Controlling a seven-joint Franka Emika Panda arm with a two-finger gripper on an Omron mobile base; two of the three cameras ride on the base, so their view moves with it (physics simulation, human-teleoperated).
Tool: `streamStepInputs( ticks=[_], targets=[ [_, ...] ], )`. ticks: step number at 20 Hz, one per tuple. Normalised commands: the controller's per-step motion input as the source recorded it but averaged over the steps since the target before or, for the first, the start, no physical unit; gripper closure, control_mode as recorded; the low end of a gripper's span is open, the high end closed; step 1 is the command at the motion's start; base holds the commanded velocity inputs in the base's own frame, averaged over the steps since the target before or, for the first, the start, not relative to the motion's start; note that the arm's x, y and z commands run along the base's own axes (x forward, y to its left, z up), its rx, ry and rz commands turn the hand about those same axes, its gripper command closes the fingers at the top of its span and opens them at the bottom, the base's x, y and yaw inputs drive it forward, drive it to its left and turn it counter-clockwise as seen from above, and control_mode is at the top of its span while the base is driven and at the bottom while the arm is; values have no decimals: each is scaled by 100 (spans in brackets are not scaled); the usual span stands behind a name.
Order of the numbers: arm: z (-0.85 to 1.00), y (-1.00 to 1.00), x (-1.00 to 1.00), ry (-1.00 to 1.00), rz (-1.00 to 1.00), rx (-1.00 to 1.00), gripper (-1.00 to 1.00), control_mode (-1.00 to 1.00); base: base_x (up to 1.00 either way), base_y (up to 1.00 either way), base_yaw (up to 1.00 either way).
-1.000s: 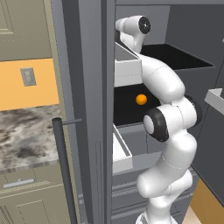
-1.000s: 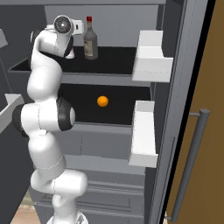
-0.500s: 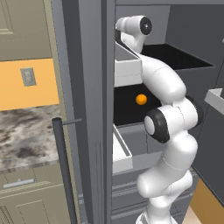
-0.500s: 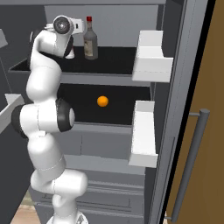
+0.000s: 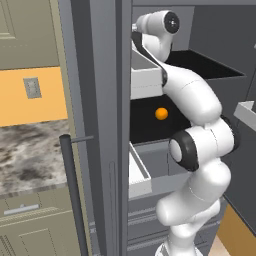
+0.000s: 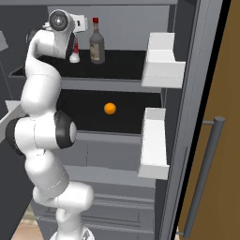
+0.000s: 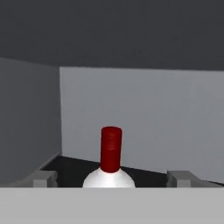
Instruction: Place the liquors on the top shelf of the fridge to keep them out of children's reach, and place the orange on lower shelves for easy access.
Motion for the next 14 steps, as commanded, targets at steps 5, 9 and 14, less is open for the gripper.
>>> streamStepInputs(
  ticks=[5,9,14],
  targets=[
    [-6,-7,-56,0,-1,-3,-100,-100,0,0,0],
    [-6,-16,-67,0,0,0,-100,-100,0,0,0],
    [-14,-23,-81,0,-1,0,-100,-100,0,0,0]
  ],
)
